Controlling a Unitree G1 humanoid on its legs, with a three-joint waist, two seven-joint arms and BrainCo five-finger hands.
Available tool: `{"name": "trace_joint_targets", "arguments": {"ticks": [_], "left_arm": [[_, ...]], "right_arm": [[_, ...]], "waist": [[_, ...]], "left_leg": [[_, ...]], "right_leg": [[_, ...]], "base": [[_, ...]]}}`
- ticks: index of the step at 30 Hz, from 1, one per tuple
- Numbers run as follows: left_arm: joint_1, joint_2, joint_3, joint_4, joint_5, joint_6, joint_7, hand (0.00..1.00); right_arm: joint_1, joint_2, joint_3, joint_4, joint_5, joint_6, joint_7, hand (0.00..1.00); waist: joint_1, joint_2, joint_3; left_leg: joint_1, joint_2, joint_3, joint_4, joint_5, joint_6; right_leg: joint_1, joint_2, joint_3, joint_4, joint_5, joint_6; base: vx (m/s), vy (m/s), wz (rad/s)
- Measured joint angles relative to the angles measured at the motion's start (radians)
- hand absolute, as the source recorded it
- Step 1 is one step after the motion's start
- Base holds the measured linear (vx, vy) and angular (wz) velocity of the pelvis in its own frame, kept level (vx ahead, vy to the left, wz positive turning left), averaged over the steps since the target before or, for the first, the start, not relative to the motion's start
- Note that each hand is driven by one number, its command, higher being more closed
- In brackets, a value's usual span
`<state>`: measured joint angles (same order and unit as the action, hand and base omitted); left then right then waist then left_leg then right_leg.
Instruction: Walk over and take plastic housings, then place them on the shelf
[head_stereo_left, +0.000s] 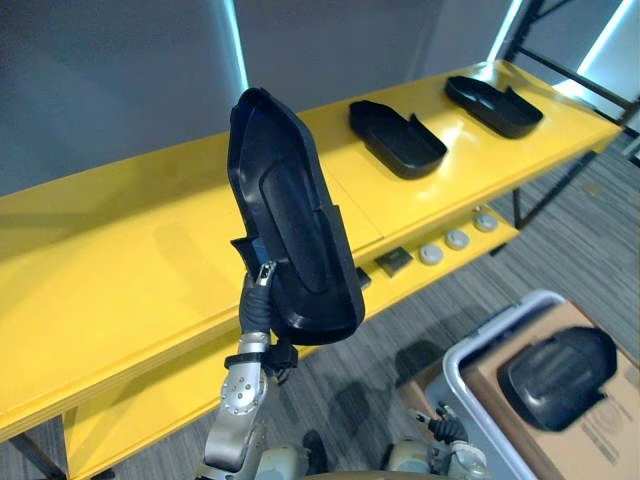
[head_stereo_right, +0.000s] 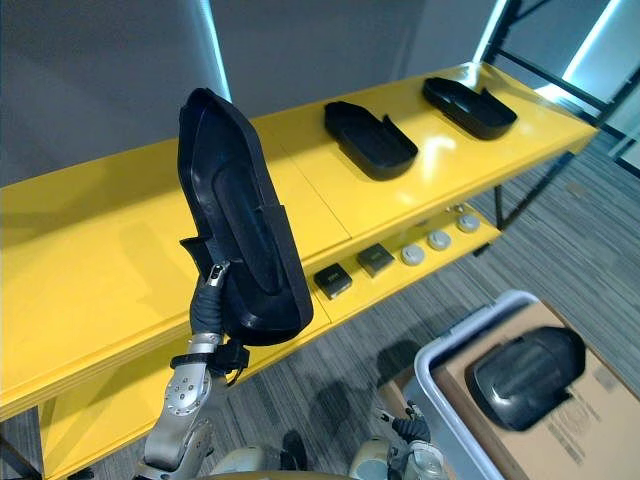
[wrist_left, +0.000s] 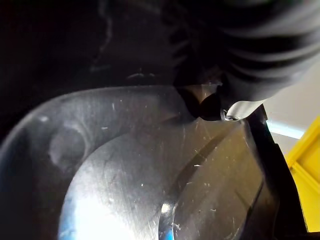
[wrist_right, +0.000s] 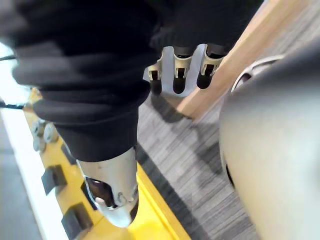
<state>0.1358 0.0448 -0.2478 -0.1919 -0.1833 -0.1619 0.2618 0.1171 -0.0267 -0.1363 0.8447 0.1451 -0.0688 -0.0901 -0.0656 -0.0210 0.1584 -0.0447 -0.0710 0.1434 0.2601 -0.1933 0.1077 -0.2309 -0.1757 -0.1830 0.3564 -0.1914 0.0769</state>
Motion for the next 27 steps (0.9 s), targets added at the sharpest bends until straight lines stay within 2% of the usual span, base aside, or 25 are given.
{"name": "trace_joint_targets", "arguments": {"ticks": [1, 2, 4, 7, 10, 12, 17, 21, 24, 25, 27], "left_arm": [[0.004, -0.001, -0.002, 0.005, 0.000, 0.000, 0.002, 1.00], [0.008, -0.005, -0.008, 0.006, 0.000, 0.000, 0.002, 1.00], [0.013, -0.006, -0.017, 0.004, 0.000, -0.009, 0.002, 1.00], [0.012, -0.011, -0.026, 0.006, 0.000, -0.009, 0.001, 1.00], [0.004, -0.028, -0.024, 0.008, 0.003, -0.009, 0.005, 1.00], [-0.020, -0.030, -0.005, 0.030, 0.031, -0.009, 0.025, 1.00], [-0.072, -0.020, 0.082, 0.097, 0.093, 0.011, 0.077, 1.00], [-0.136, 0.008, 0.155, 0.156, 0.168, 0.050, 0.110, 1.00], [-0.198, 0.022, 0.199, 0.226, 0.205, 0.080, 0.113, 1.00], [-0.229, 0.028, 0.220, 0.265, 0.223, 0.096, 0.127, 1.00], [-0.270, 0.030, 0.242, 0.318, 0.235, 0.115, 0.147, 1.00]], "right_arm": [[0.009, 0.001, 0.001, 0.000, 0.000, 0.000, 0.002, 0.00], [0.012, -0.003, 0.000, -0.001, 0.000, 0.001, 0.004, 0.00], [0.008, -0.002, 0.002, -0.010, -0.001, -0.002, 0.006, 0.00], [0.011, -0.002, 0.018, -0.016, -0.001, -0.004, 0.006, 0.00], [0.014, -0.006, 0.015, -0.016, -0.001, -0.009, 0.005, 0.00], [0.025, -0.017, 0.013, -0.016, -0.001, -0.012, 0.004, 0.00], [0.033, -0.010, 0.014, -0.016, -0.002, -0.013, 0.005, 0.00], [0.022, -0.008, 0.016, -0.016, -0.031, -0.013, 0.008, 0.00], [0.021, -0.009, 0.019, -0.016, -0.039, -0.011, 0.017, 0.00], [0.022, -0.009, 0.023, -0.020, -0.043, -0.011, 0.032, 0.00], [0.030, -0.007, 0.038, -0.037, -0.050, -0.009, 0.042, 0.00]], "waist": [[0.001, -0.009, -0.006], [0.008, 0.001, -0.009], [0.031, 0.015, -0.017], [0.021, 0.013, -0.017], [0.020, 0.007, -0.020], [0.018, 0.006, -0.021], [0.010, 0.003, -0.026], [-0.002, 0.005, -0.035], [-0.006, 0.006, -0.038], [-0.008, 0.007, -0.038], [-0.022, 0.006, -0.041]], "left_leg": [[0.017, -0.009, -0.022, 0.000, -0.010, -0.017], [0.029, 0.002, -0.045, 0.003, -0.020, -0.038], [0.022, 0.032, -0.062, 0.003, -0.027, -0.076], [0.020, 0.088, -0.038, -0.011, -0.031, -0.150], [0.023, 0.107, 0.005, -0.063, 0.008, -0.183], [0.028, 0.106, 0.011, -0.103, 0.042, -0.168], [0.067, 0.107, 0.017, -0.166, 0.078, -0.163], [0.077, 0.100, 0.035, -0.211, 0.105, -0.135], [0.077, 0.093, 0.048, -0.231, 0.123, -0.141], [0.079, 0.091, 0.053, -0.238, 0.131, -0.130], [0.084, 0.088, 0.053, -0.265, 0.151, -0.139]], "right_leg": [[0.013, -0.003, -0.001, -0.004, 0.071, -0.017], [0.035, 0.002, -0.019, -0.001, 0.094, -0.017], [0.052, 0.025, -0.059, -0.019, 0.082, -0.036], [0.094, 0.048, -0.141, -0.058, 0.068, -0.064], [0.110, 0.057, -0.177, -0.092, 0.069, -0.075], [0.127, 0.064, -0.199, -0.135, 0.084, -0.083], [0.191, 0.092, -0.203, -0.259, 0.151, -0.082], [0.210, 0.108, -0.193, -0.344, 0.217, -0.078], [0.210, 0.109, -0.178, -0.376, 0.248, -0.077], [0.210, 0.111, -0.171, -0.385, 0.257, -0.078], [0.209, 0.112, -0.170, -0.397, 0.272, -0.082]], "base": [[0.28, -0.210, 0.98], [0.27, -0.220, 0.84], [0.22, -0.222, 0.44], [0.17, -0.243, 0.54], [0.09, -0.136, 0.37], [0.05, -0.057, 0.29], [0.01, -0.006, 0.01], [-0.08, 0.031, -0.09], [-0.13, 0.023, -0.12], [-0.14, 0.005, -0.10], [-0.13, -0.003, -0.03]]}}
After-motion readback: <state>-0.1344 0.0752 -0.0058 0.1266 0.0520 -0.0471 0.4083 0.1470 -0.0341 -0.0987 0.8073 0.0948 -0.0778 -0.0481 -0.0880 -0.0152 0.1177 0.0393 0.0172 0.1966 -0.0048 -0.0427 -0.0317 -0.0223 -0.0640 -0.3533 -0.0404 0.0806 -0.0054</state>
